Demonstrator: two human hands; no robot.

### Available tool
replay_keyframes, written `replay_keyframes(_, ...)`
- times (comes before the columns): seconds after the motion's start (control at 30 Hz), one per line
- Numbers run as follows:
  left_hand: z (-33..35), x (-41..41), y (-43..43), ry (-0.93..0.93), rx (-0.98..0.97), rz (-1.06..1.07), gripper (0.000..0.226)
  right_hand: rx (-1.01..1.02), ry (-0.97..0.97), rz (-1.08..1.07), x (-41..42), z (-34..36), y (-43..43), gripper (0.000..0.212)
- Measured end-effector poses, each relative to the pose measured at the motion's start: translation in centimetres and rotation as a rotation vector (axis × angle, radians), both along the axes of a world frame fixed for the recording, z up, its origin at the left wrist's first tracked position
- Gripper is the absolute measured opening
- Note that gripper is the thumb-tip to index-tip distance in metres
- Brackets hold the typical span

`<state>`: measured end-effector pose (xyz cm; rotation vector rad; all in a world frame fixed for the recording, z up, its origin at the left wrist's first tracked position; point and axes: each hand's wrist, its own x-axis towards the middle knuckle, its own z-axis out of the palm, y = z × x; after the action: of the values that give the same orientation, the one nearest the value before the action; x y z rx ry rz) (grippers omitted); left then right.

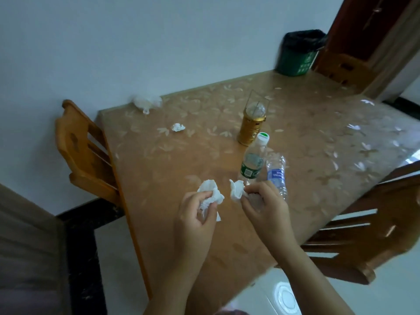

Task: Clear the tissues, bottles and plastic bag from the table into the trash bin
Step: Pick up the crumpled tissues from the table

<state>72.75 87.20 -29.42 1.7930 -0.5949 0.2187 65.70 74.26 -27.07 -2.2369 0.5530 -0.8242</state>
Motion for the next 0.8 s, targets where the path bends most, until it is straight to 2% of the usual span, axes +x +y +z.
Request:
replay_keyframes(0.33, 3.9, -6.3, -7.5, -0.089, -0.014, -0.254, 0.017, -0.044, -0.025, -0.28, -9.5, 3.5, -5.5, 0.015)
replay_keyframes(0.57, 5.0, -15.0, -16.9, -0.102, 0.004, -0.473, 0.017, -0.035, -0.076, -0.521, -20.1, 4.4, -12.5, 0.014)
replay_keyframes(0.7, 5.8, -22.1, -23.2, -0.045, 0.023, -0.608, 0.015, -0.024, -0.109, -0.599, -28.4, 4.3, -17.7, 0.024)
replay_keyframes(0.8, 6.2, -27.7, -27.9, 0.033, 0.023, -0.691, 0.017, -0.015, -0.132, -0.655, -34.2, 4.5, -21.6, 0.023)
